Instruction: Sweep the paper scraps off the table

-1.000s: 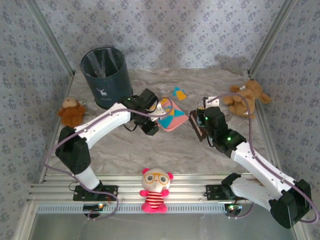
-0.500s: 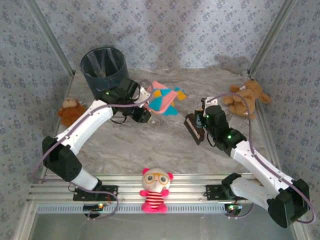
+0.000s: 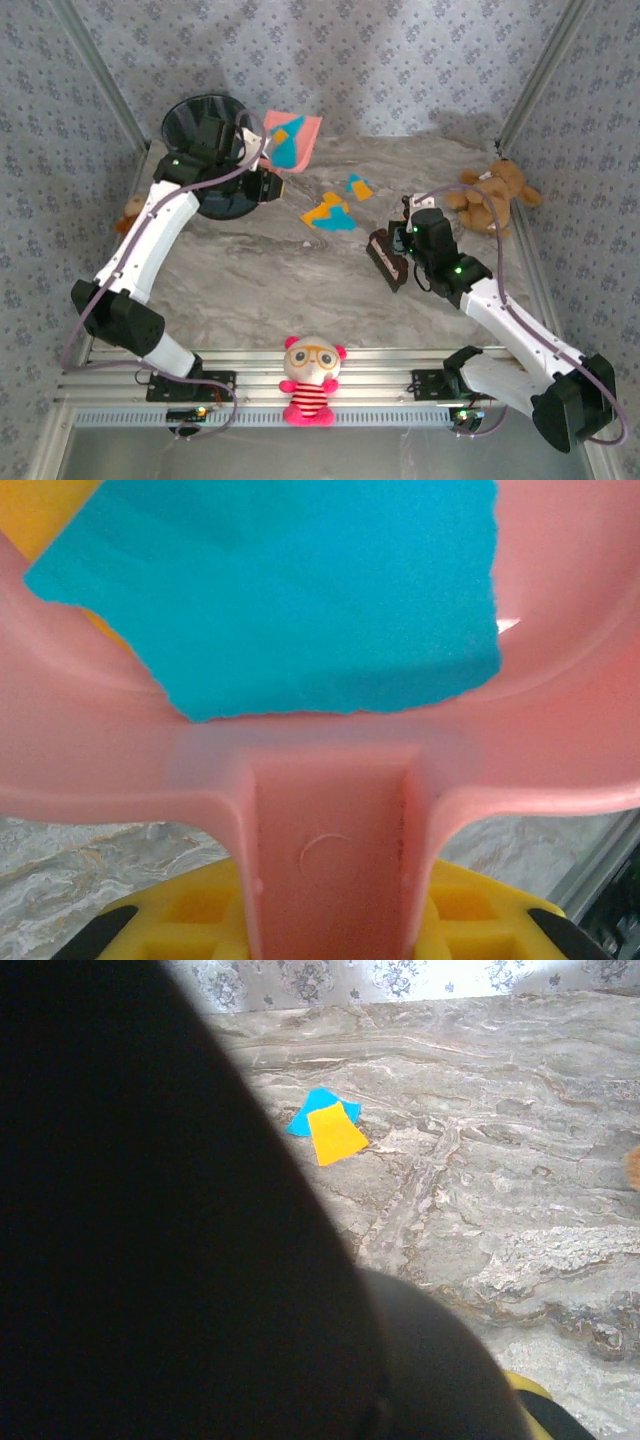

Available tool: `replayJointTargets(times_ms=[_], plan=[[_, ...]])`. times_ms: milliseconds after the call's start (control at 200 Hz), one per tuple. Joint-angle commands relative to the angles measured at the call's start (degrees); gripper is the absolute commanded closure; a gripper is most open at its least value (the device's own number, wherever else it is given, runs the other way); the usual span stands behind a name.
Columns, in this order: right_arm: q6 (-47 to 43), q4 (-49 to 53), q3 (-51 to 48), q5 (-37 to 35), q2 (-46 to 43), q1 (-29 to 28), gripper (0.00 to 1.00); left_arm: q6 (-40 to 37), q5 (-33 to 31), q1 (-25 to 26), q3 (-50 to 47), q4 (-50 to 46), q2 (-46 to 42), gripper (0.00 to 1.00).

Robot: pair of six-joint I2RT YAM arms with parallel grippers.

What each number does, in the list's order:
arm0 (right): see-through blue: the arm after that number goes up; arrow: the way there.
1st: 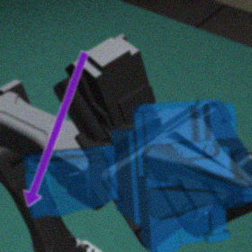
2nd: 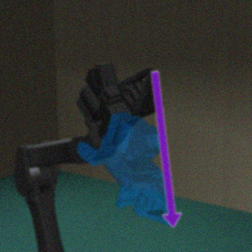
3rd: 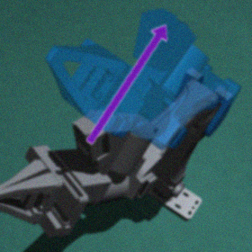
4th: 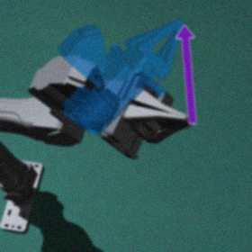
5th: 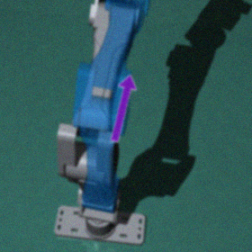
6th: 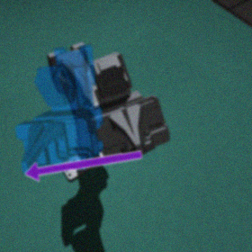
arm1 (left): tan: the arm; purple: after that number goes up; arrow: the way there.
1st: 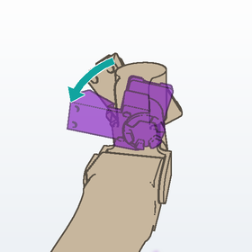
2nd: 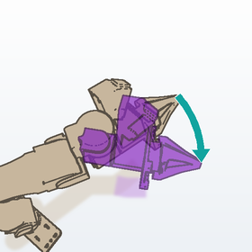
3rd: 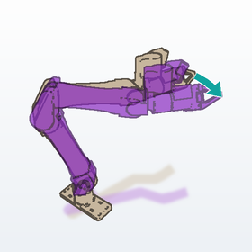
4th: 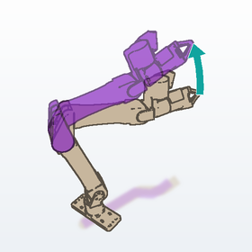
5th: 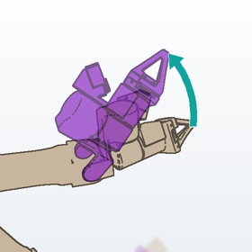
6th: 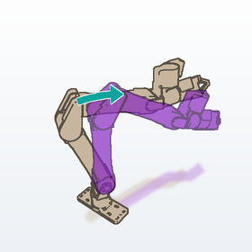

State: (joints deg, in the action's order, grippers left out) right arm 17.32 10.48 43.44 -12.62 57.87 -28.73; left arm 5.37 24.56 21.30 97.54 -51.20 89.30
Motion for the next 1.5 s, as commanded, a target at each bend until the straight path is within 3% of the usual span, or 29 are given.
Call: replayJointTargets(times_ms=[0,440,819,1494], plan=[[1.2,-0.1,2.7,0.4,0.2,0.6,1.0,4.0,2.5,-1.8,3.6,-0.7,1.8,1.0],[2.0,0.7,2.7,0.6,0.4,0.9,1.0,14.3,4.9,-8.7,8.4,0.9,5.2,1.0],[2.5,0.8,2.9,0.8,0.8,1.1,1.0,27.5,12.2,-14.7,12.1,6.7,9.0,1.0],[3.2,1.0,2.3,1.0,1.0,1.4,1.0,46.2,15.9,-18.3,8.2,21.6,9.9,1.0]])
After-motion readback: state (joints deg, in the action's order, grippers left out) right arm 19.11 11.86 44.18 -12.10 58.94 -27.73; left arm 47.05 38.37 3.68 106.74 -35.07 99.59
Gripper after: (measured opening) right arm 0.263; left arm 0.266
